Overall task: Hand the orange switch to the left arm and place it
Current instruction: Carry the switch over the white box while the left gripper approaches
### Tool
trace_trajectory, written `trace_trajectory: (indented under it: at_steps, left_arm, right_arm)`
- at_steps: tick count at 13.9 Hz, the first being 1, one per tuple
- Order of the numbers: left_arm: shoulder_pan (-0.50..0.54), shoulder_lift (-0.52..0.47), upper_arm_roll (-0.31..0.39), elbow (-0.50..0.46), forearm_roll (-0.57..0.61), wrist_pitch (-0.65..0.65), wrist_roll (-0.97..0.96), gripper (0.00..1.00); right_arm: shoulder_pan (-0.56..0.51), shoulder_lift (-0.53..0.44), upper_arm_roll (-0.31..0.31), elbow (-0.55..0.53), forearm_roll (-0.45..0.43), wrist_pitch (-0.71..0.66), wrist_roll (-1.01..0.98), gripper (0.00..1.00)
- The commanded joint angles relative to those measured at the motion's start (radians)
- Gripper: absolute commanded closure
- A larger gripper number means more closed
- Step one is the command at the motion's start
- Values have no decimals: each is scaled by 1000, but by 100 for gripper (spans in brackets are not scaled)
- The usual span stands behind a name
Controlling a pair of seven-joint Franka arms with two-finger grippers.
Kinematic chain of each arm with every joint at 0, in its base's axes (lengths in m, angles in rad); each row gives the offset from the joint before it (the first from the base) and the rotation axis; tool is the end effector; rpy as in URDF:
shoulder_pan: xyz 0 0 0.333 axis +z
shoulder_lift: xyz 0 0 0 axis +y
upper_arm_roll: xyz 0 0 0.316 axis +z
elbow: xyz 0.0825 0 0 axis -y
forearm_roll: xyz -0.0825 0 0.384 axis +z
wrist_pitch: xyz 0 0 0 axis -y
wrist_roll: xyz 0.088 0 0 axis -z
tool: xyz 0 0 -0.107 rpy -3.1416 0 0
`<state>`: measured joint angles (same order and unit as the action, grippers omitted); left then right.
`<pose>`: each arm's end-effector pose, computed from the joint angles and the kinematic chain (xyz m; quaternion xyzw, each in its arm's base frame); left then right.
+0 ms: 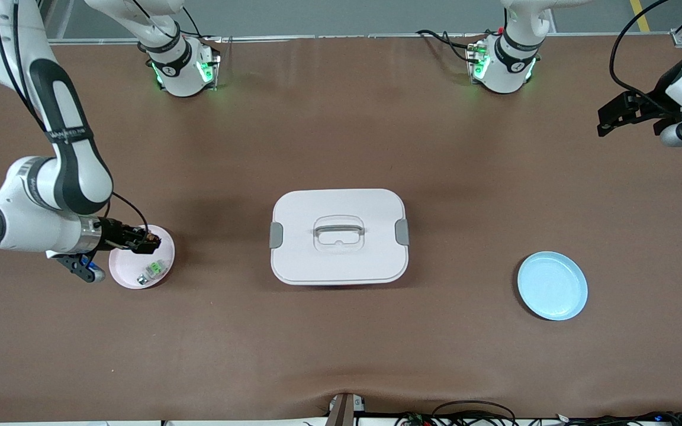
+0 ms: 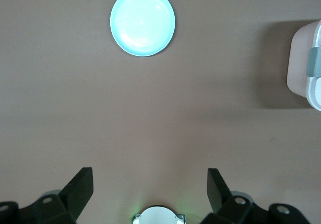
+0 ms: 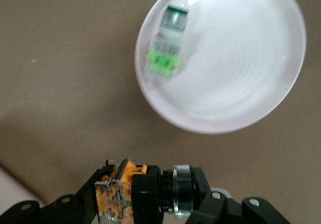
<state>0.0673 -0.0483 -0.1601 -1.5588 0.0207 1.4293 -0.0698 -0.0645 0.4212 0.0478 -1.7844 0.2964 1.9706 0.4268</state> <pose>0.5225 -0.0485 0.6440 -0.9990 0.0102 0.0396 0.0174 0.6252 0.0063 0.3047 -0.9405 0.2878 0.1419 0.1116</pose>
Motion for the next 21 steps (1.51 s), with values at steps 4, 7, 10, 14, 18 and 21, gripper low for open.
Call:
trace_trajectory:
  at_steps: [4,7,10,14,18,21]
  left_arm:
    - [2,1,-7,10,12,0,22,0]
    - [-4,-1,-9,23,-5,0,12,0]
    - [3,-1,-7,25,-80,-1,10,0]
    - [-4,-1,-9,39,-114,-4,8,0]
    - [-9,1,-9,39,-180,-6,8,0]
    - [-23,13,-21,39,-205,-6,8,0]
  right_arm:
    - [142,-104,6,16,162,-59,383,100]
    - [225,-105,4,91,271,-62,576,100]
    - [308,-97,4,198,282,-59,777,100]
    - [411,-38,4,379,308,-56,1030,100]
    - [494,60,4,561,333,-45,1231,100]
    - [560,142,6,692,336,-3,1390,100]
